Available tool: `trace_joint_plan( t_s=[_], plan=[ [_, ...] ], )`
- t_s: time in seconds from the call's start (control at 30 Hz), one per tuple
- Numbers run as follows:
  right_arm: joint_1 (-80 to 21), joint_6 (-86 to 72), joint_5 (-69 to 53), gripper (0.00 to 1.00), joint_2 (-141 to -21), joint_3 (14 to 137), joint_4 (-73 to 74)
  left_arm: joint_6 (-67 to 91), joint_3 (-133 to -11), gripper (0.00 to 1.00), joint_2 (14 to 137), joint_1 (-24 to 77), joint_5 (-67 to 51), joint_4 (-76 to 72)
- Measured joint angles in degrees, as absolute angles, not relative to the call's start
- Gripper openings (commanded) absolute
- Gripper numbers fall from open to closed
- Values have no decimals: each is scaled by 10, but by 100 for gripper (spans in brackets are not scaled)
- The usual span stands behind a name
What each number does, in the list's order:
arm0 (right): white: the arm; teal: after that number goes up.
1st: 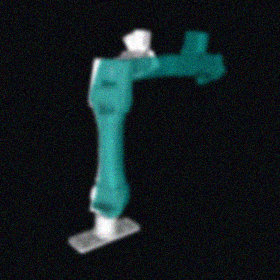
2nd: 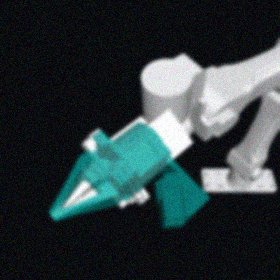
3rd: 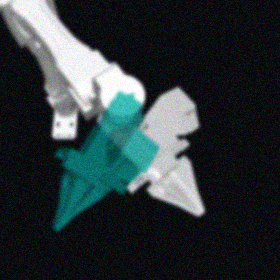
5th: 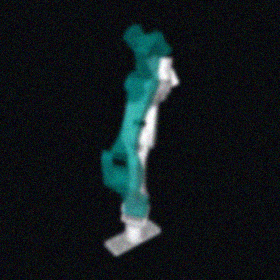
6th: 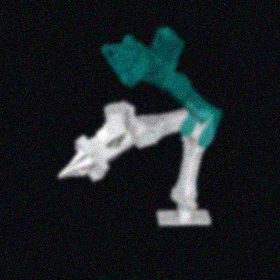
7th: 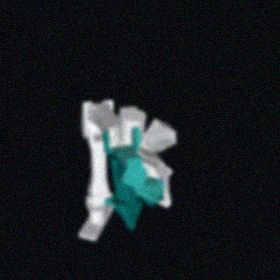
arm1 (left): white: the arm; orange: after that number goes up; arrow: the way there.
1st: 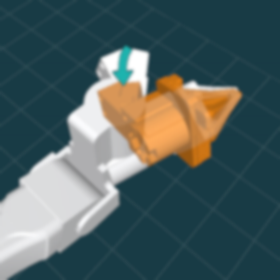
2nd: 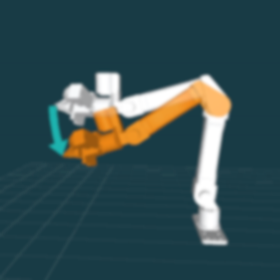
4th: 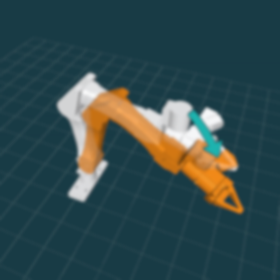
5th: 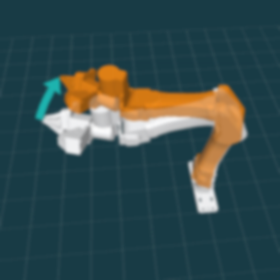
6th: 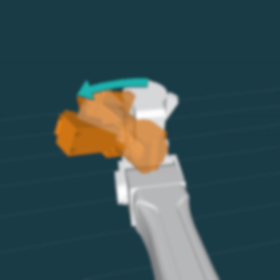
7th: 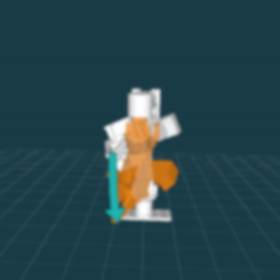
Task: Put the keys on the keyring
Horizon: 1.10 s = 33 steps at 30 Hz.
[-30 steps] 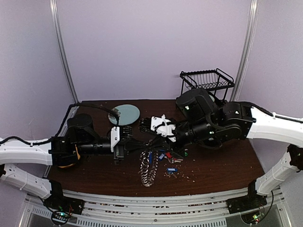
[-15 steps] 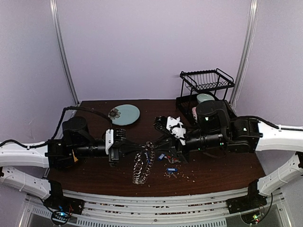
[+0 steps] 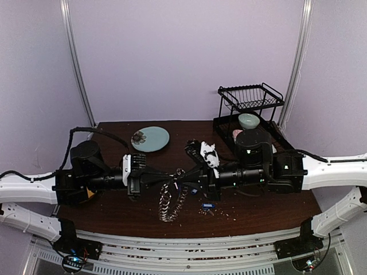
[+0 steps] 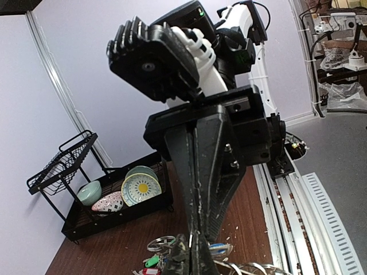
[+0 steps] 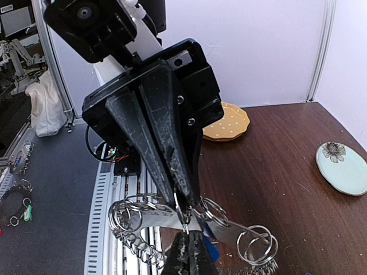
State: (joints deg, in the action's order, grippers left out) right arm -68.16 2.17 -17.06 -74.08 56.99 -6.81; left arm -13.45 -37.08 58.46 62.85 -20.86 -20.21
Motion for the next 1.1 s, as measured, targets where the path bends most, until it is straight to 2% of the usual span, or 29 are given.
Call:
trace_joint_plan(
  t_s=[0.4,0.47,0.63,0.73,0.8,0.97,1.1],
  plan=[
    [-679,21,-254,0,-790,586,-91,-86,-329,0,560,627,-249,-249],
    [-677,21,-260,4,-797,592,-95,-82,-327,0,559,625,-252,-258],
    [-677,19,-251,23,-801,597,-93,-76,-325,0,558,622,-253,-276],
    [-679,23,-231,29,-791,595,-80,-77,-325,0,555,623,-255,-289],
    [-679,30,-218,29,-767,585,-74,-78,-325,0,554,625,-256,-291],
    [-679,37,-206,21,-699,570,-86,-80,-325,0,554,627,-256,-291],
    [-686,39,-205,24,-703,571,-114,-83,-325,0,554,627,-255,-291]
  ],
)
